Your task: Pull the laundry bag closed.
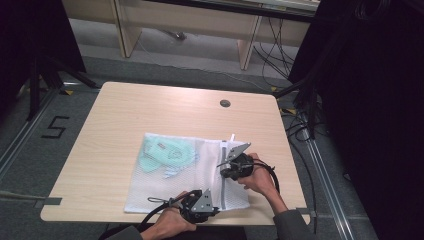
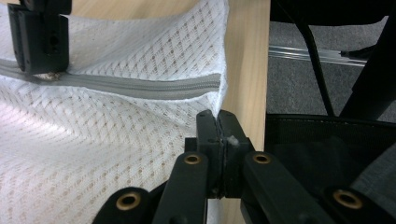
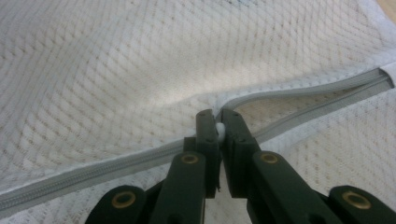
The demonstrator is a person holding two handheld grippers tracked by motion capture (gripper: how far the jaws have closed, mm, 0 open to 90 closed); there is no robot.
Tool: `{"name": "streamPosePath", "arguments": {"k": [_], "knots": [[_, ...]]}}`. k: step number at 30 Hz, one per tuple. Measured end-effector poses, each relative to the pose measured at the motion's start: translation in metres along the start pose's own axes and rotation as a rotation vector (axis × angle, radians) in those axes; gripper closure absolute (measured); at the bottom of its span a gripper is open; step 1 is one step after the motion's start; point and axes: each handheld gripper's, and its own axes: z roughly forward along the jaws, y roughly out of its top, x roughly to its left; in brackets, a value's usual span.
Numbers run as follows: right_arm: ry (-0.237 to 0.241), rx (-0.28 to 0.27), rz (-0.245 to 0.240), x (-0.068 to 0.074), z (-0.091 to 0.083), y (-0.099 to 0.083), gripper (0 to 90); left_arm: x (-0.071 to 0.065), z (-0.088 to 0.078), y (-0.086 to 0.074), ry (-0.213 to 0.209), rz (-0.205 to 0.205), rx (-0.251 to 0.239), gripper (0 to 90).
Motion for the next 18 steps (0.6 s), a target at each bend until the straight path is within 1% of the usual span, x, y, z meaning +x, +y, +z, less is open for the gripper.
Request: {"name": "streamPosePath", "arguments": {"k": [1, 2, 3, 4, 5, 6, 7, 8, 9, 10, 11, 12, 13, 14, 15, 16, 17, 18], "knots": [[-0.006, 0.005, -0.001, -0.002, 0.0, 0.0, 86.6, 0.0, 0.0, 0.0, 0.004, 0.01, 0.007, 89.1], [-0.005, 0.0, 0.007, -0.002, 0.0, 0.0, 86.6, -0.001, 0.0, 0.0, -0.005, -0.003, -0.003, 89.1], [-0.009, -0.006, 0.01, -0.003, 0.001, 0.0, 86.6, 0.0, -0.001, 0.0, -0.01, -0.001, 0.0, 89.1], [-0.019, -0.001, 0.006, -0.005, 0.001, 0.001, 86.7, 0.0, -0.001, 0.0, -0.01, -0.004, -0.001, 89.1], [-0.015, 0.001, -0.007, -0.006, 0.001, 0.002, 86.6, 0.001, -0.002, 0.0, -0.006, 0.007, 0.009, 89.1], [-0.035, -0.004, 0.008, -0.007, 0.001, 0.002, 86.7, 0.0, -0.001, 0.0, -0.008, -0.001, -0.002, 89.1], [-0.036, 0.0, 0.009, -0.008, 0.0, 0.002, 86.6, -0.001, -0.001, 0.001, -0.016, -0.003, -0.003, 89.1], [-0.046, -0.009, 0.014, -0.01, 0.0, 0.002, 86.7, -0.002, -0.001, 0.0, -0.015, -0.004, -0.003, 89.1], [-0.049, -0.009, 0.024, -0.011, 0.0, 0.002, 86.6, -0.003, -0.001, 0.0, -0.01, 0.012, 0.008, 89.1], [-0.037, -0.019, 0.033, -0.013, 0.0, 0.002, 86.6, -0.003, 0.0, 0.0, -0.012, 0.009, 0.006, 89.1], [-0.032, -0.023, 0.019, -0.014, 0.0, 0.003, 86.6, -0.003, 0.0, 0.0, -0.01, 0.001, 0.002, 89.1], [-0.035, -0.022, 0.036, -0.013, 0.001, 0.004, 86.6, -0.003, -0.001, 0.0, -0.013, -0.001, 0.001, 89.1], [-0.05, -0.02, 0.026, -0.014, 0.001, 0.004, 86.6, -0.003, -0.002, 0.0, -0.012, -0.006, -0.005, 89.1], [-0.04, -0.016, 0.028, -0.015, 0.003, 0.004, 86.6, -0.002, -0.002, 0.0, -0.016, -0.012, -0.008, 89.1], [-0.039, -0.014, 0.028, -0.016, 0.003, 0.005, 86.6, -0.001, -0.003, 0.0, -0.01, -0.005, -0.002, 89.1], [-0.041, -0.013, 0.026, -0.017, 0.004, 0.005, 86.7, -0.002, -0.003, 0.0, -0.015, -0.014, -0.006, 89.1], [-0.038, -0.008, 0.031, -0.018, 0.004, 0.005, 86.6, -0.003, -0.004, 0.0, -0.012, -0.01, -0.008, 89.1], [-0.038, -0.015, 0.025, -0.02, 0.006, 0.006, 86.6, -0.003, -0.004, 0.001, -0.015, -0.007, -0.009, 89.1]]}}
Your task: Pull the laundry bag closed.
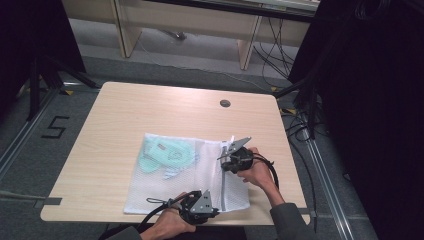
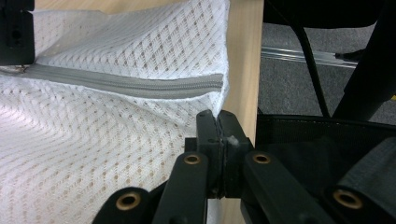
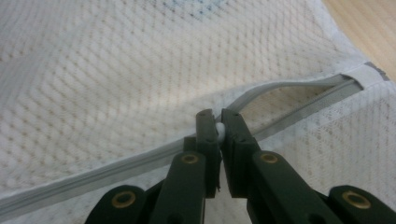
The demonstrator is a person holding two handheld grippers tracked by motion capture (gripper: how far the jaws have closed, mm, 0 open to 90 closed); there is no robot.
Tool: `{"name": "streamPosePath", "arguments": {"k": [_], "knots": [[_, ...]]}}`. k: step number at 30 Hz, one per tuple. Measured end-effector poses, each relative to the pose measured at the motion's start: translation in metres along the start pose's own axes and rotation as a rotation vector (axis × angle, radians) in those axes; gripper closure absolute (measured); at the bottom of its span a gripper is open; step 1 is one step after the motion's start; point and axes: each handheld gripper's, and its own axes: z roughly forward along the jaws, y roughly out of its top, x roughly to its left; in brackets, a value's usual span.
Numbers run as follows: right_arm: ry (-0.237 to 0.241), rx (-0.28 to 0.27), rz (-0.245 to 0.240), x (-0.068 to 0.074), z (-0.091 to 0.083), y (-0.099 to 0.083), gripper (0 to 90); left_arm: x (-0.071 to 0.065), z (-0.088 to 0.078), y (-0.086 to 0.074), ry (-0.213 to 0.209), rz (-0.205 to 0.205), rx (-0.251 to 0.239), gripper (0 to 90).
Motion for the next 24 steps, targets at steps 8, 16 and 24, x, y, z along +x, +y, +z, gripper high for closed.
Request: {"name": "streamPosePath", "arguments": {"k": [8, 16, 24], "knots": [[-0.017, 0.01, 0.007, -0.004, 0.002, 0.002, 86.6, 0.002, 0.0, -0.001, -0.002, 0.004, 0.008, 89.1], [-0.014, 0.001, 0.007, -0.007, 0.002, 0.003, 86.6, 0.002, -0.001, -0.001, -0.007, -0.005, 0.008, 89.1], [-0.038, 0.0, 0.005, -0.012, 0.004, 0.005, 86.6, 0.003, 0.0, -0.001, -0.007, -0.018, -0.001, 89.1]]}}
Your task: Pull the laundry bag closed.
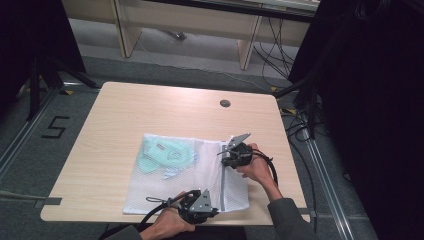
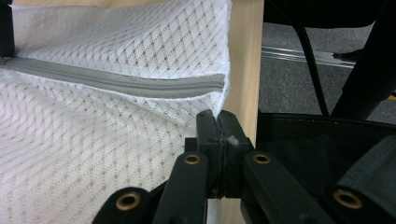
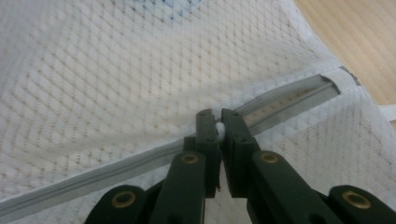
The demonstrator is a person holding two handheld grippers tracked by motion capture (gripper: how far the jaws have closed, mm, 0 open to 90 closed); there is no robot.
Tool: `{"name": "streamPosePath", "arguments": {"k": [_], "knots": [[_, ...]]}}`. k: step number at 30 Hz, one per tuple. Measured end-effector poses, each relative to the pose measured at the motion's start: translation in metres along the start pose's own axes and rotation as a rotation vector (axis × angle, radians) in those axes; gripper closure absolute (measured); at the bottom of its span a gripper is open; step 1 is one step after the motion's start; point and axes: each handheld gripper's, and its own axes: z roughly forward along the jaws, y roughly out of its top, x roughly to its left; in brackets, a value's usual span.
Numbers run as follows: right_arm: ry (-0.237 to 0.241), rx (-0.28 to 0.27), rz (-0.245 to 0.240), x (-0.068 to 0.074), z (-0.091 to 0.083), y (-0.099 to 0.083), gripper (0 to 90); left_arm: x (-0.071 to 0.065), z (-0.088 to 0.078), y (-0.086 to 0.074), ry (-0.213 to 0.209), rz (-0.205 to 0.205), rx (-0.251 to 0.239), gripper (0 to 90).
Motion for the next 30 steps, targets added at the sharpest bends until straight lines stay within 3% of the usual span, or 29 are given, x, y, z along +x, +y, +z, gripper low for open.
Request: {"name": "streamPosePath", "arguments": {"k": [2, 5, 8, 10, 12, 15, 18, 20, 23, 26, 30], "knots": [[0.02, 0.01, -0.012, -0.002, 0.0, 0.001, 86.6, 0.0, 0.0, 0.0, 0.003, -0.002, 0.0, 89.1], [-0.002, -0.007, 0.004, -0.002, 0.001, 0.003, 86.6, 0.0, -0.002, 0.0, 0.005, 0.014, 0.009, 89.1], [0.011, 0.004, 0.0, -0.004, 0.001, 0.004, 86.7, 0.0, -0.003, 0.0, 0.004, 0.008, 0.006, 89.1], [-0.008, -0.014, -0.008, -0.006, 0.001, 0.005, 86.6, -0.001, -0.002, -0.001, -0.001, -0.001, 0.001, 89.1], [-0.006, 0.003, -0.014, -0.007, 0.001, 0.005, 86.6, -0.003, -0.002, -0.001, -0.004, -0.004, -0.003, 89.1], [-0.002, -0.007, 0.013, -0.007, 0.002, 0.005, 86.6, -0.003, -0.002, 0.0, -0.005, 0.0, 0.001, 89.1], [-0.012, -0.011, -0.022, -0.011, 0.003, 0.005, 86.6, -0.003, -0.001, 0.0, -0.005, -0.004, -0.005, 89.1], [-0.009, -0.001, 0.019, -0.009, 0.003, 0.005, 86.6, -0.002, -0.002, -0.001, -0.003, 0.008, 0.014, 89.1], [-0.021, -0.002, 0.004, -0.011, 0.003, 0.006, 86.6, -0.003, -0.001, 0.0, -0.008, -0.012, -0.006, 89.1], [-0.014, -0.002, 0.013, -0.012, 0.002, 0.007, 86.6, -0.003, -0.001, -0.002, -0.006, -0.013, -0.002, 89.1], [-0.03, -0.019, -0.016, -0.017, 0.002, 0.008, 86.6, -0.003, -0.001, -0.001, -0.008, -0.012, -0.007, 89.1]]}}
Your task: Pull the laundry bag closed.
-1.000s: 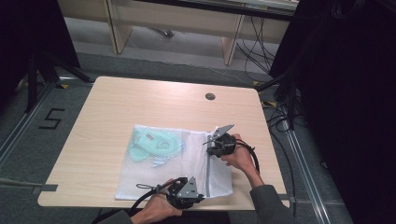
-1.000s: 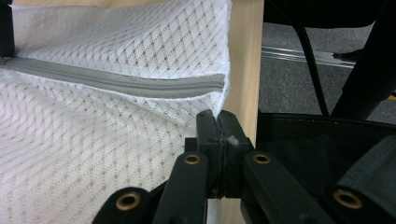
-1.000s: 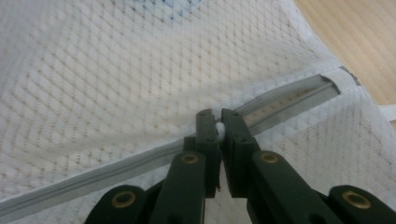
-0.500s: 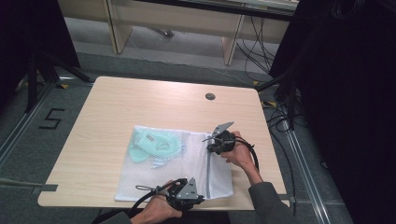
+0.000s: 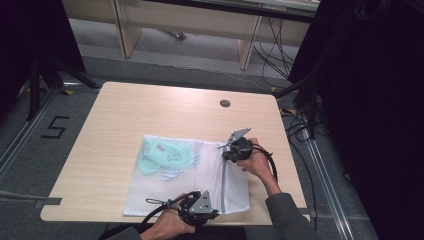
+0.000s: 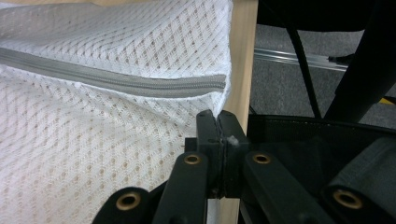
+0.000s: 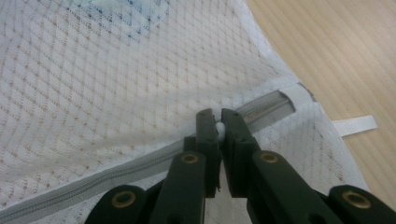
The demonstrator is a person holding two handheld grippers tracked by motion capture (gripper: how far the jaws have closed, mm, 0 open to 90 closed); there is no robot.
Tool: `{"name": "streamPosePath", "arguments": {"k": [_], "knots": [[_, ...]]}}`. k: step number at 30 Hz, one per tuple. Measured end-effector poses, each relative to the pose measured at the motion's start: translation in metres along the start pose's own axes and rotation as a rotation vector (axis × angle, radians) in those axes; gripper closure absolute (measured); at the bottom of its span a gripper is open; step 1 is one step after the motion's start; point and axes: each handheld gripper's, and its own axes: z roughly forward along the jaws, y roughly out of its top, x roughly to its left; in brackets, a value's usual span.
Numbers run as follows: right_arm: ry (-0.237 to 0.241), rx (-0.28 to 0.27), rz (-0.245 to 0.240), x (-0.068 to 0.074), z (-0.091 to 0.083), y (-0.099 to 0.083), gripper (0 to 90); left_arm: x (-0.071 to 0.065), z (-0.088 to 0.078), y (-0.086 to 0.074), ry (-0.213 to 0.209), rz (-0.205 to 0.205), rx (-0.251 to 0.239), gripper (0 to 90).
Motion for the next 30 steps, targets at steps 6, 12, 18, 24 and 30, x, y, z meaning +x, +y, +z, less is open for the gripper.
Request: {"name": "streamPosePath", "arguments": {"k": [6, 12, 18, 24, 30], "knots": [[-0.001, -0.01, -0.003, -0.004, -0.001, 0.0, 86.6, 0.002, -0.001, 0.001, -0.001, 0.0, 0.008, 89.1], [-0.024, -0.009, 0.008, -0.005, 0.0, 0.001, 86.7, 0.0, 0.0, 0.0, -0.011, -0.017, 0.0, 89.2], [-0.034, -0.012, 0.021, -0.007, 0.001, 0.001, 86.7, 0.0, -0.001, 0.0, -0.021, -0.013, 0.007, 89.2], [-0.066, -0.005, -0.004, -0.01, 0.005, 0.001, 86.7, -0.001, 0.001, -0.001, -0.028, -0.011, 0.012, 89.2], [-0.068, -0.014, 0.025, -0.015, 0.007, 0.0, 86.7, -0.003, 0.001, 0.0, -0.032, -0.022, 0.003, 89.2]]}}
